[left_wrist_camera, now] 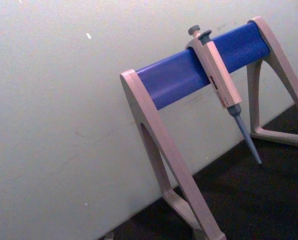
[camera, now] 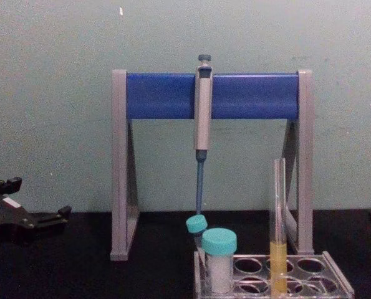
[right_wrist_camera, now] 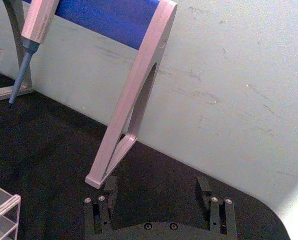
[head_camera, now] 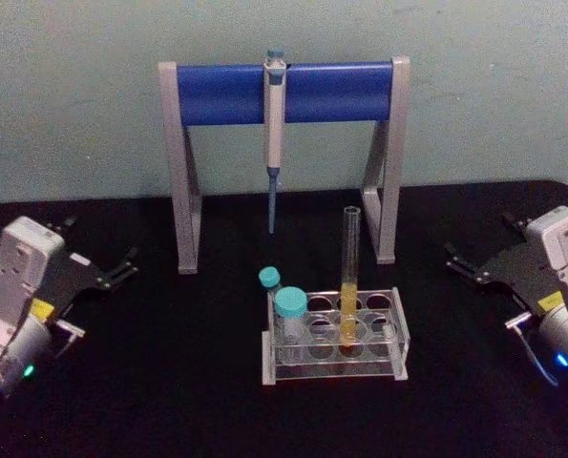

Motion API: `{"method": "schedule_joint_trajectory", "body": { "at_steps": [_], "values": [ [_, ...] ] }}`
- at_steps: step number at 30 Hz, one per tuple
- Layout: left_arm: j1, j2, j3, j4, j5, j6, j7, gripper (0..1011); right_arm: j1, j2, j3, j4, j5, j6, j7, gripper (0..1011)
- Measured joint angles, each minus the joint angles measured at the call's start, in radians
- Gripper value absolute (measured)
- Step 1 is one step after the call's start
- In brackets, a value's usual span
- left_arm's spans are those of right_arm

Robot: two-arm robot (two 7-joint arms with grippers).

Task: Pick up the test tube from the test tube rack, shake it, then place it back into the test tube rack.

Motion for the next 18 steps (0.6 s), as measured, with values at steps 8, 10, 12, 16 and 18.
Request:
{"method": "schedule_joint_trajectory", "body": {
  "at_steps": [8,10,12,16,18],
  "values": [
    [0.000,0.000,0.000,0.000,0.000,0.000,0.000,1010,0.000,0.000,0.000,0.000,0.000,0.000,0.000,1000],
    [0.000,0.000,0.000,0.000,0.000,0.000,0.000,1010,0.000,0.000,0.000,0.000,0.000,0.000,0.000,1000],
    [0.000,0.000,0.000,0.000,0.000,0.000,0.000,1010,0.000,0.000,0.000,0.000,0.000,0.000,0.000,1000],
    [0.000,0.000,0.000,0.000,0.000,0.000,0.000,1009,0.000,0.000,0.000,0.000,0.000,0.000,0.000,1000],
    [0.000,0.000,0.000,0.000,0.000,0.000,0.000,1010,0.000,0.000,0.000,0.000,0.000,0.000,0.000,1000]
  ]
}}
